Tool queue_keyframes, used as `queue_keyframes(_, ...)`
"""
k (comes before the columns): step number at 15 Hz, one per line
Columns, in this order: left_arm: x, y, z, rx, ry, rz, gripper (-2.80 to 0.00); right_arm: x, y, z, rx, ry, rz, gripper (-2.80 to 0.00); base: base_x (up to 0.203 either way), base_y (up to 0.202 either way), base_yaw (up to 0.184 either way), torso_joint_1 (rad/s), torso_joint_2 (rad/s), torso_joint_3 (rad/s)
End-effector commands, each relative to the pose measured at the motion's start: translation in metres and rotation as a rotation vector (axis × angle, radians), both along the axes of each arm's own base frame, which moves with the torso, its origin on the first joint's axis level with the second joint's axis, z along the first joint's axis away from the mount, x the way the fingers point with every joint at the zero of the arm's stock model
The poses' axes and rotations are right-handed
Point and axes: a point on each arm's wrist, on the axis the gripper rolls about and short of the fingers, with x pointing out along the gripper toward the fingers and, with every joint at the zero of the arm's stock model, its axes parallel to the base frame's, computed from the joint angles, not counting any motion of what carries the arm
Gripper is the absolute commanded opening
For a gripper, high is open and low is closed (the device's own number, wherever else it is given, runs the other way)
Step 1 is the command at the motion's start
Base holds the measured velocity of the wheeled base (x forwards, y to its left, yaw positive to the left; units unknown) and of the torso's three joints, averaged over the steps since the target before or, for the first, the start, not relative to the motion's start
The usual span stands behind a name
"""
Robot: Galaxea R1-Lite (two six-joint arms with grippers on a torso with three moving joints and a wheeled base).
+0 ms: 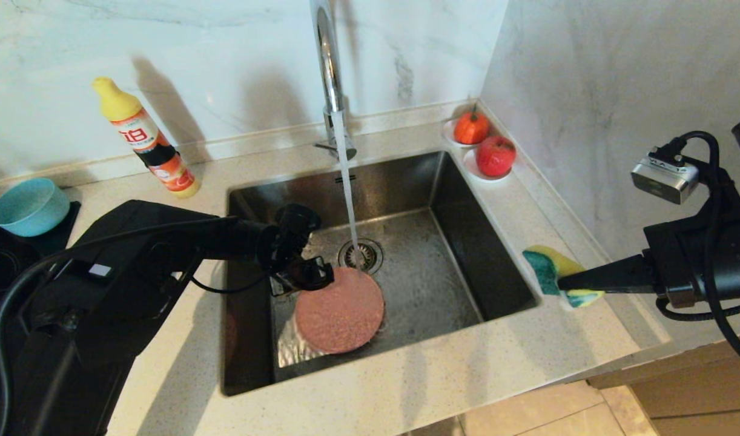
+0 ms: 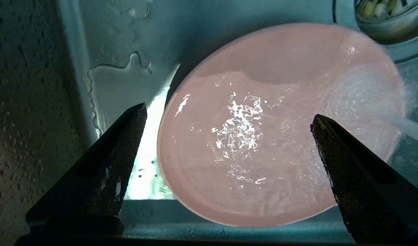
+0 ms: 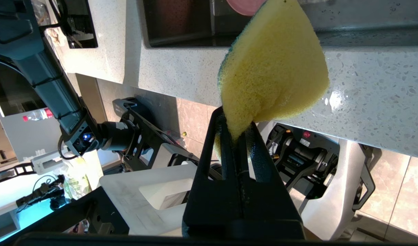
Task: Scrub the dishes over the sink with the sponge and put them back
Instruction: Rinse the plate
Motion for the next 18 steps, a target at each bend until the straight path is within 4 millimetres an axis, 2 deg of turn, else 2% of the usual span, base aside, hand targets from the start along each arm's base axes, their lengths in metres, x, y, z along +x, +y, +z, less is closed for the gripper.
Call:
queue_keyframes(1,0.002,0.001,-0.001,-0.001,0.000,0.006,0.00,0.001,0.000,-0.001,0.002,0.007,0.001,-2.80,0.000,0.000,0.000,0.000,0.00,0.000)
queue_keyframes(18,0.007,0.001,-0.014,0.023,0.010,0.022,0.00,0.000,-0.005,-0.004,-0.004,0.009,-0.008,-2.80,0.000,0.000,0.000,0.000,0.00,0.000)
